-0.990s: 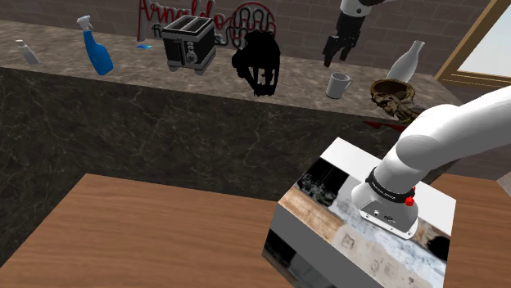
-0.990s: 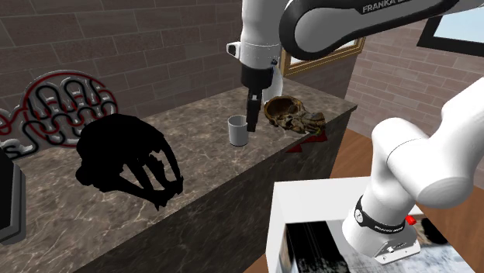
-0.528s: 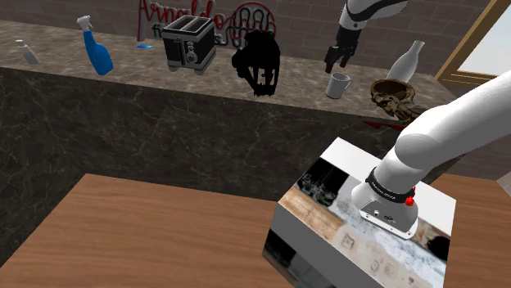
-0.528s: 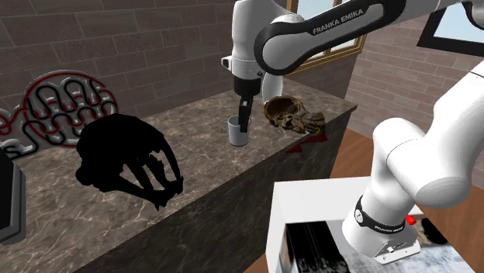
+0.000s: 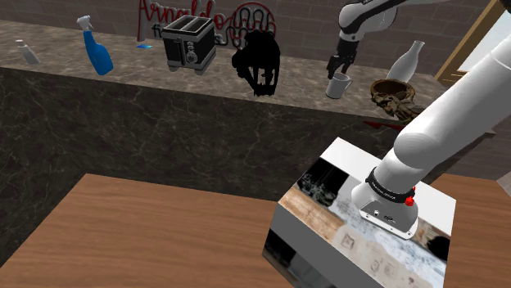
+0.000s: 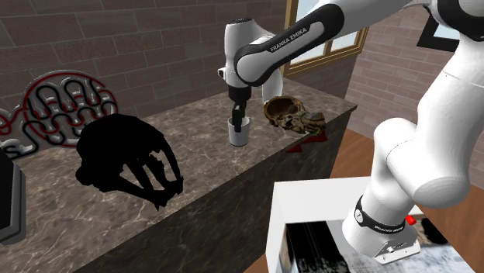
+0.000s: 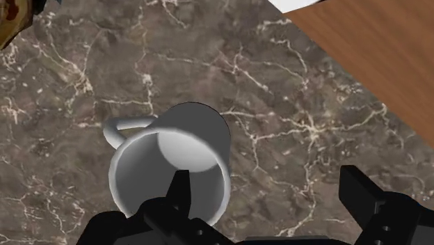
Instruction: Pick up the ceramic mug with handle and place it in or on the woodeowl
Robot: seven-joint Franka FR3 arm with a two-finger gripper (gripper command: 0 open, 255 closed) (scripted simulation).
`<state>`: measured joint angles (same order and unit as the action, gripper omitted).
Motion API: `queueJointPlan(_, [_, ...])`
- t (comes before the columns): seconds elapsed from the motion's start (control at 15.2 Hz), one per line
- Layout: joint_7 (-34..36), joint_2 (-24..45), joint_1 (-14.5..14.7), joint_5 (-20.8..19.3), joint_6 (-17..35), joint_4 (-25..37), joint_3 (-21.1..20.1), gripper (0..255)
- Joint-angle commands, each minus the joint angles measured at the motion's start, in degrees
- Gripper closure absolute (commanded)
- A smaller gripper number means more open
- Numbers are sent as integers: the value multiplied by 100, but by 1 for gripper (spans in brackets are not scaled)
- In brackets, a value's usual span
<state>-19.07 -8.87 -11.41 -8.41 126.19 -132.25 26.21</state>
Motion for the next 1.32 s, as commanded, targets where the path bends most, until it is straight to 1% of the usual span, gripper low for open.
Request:
queueJointPlan(0.0, [-268,480,-23,217,156,273,149,0])
queueJointPlan(0.07, [-335,582,-42,269,190,327,175,0])
queueJointPlan(0.59, [-491,978,-68,477,781,96,207,0])
queueJointPlan(1.06, [-491,978,-69,477,780,97,207,0])
queueJointPlan(1.12, [-491,978,-69,477,780,97,207,255])
queueJointPlan(1.25, [-491,978,-69,477,780,97,207,255])
